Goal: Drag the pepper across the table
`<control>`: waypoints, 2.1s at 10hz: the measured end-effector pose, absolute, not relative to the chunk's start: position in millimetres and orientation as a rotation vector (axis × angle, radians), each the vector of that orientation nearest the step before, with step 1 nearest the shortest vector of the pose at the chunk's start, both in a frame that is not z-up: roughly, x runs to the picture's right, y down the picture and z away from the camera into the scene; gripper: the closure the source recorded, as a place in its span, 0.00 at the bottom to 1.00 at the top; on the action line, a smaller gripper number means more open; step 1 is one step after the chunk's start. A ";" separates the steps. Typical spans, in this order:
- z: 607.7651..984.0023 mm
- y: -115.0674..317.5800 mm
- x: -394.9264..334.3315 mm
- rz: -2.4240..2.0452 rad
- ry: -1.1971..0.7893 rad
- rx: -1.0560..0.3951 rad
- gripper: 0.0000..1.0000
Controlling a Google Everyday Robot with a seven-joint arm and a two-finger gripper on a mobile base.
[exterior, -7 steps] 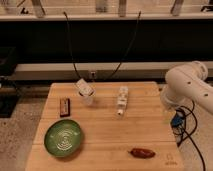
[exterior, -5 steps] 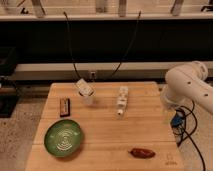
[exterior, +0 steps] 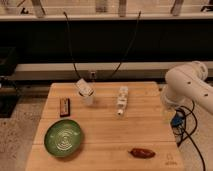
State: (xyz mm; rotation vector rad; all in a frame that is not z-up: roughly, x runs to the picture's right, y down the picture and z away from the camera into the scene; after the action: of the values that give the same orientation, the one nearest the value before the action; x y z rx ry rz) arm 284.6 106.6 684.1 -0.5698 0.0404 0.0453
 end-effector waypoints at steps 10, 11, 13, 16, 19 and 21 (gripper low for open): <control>683.8 128.5 272.2 0.012 0.033 -0.580 0.20; 682.9 139.0 266.5 0.002 0.029 -0.583 0.20; 682.1 143.7 265.1 -0.008 0.029 -0.587 0.20; 687.3 163.7 257.7 -0.053 0.016 -0.591 0.20; 697.3 187.5 250.0 -0.104 0.000 -0.596 0.20; 702.5 200.0 243.8 -0.138 -0.014 -0.600 0.20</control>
State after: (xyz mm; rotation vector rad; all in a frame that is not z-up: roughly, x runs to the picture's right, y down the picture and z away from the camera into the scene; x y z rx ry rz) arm 243.8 200.0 702.5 -0.5996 -0.0137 -0.1383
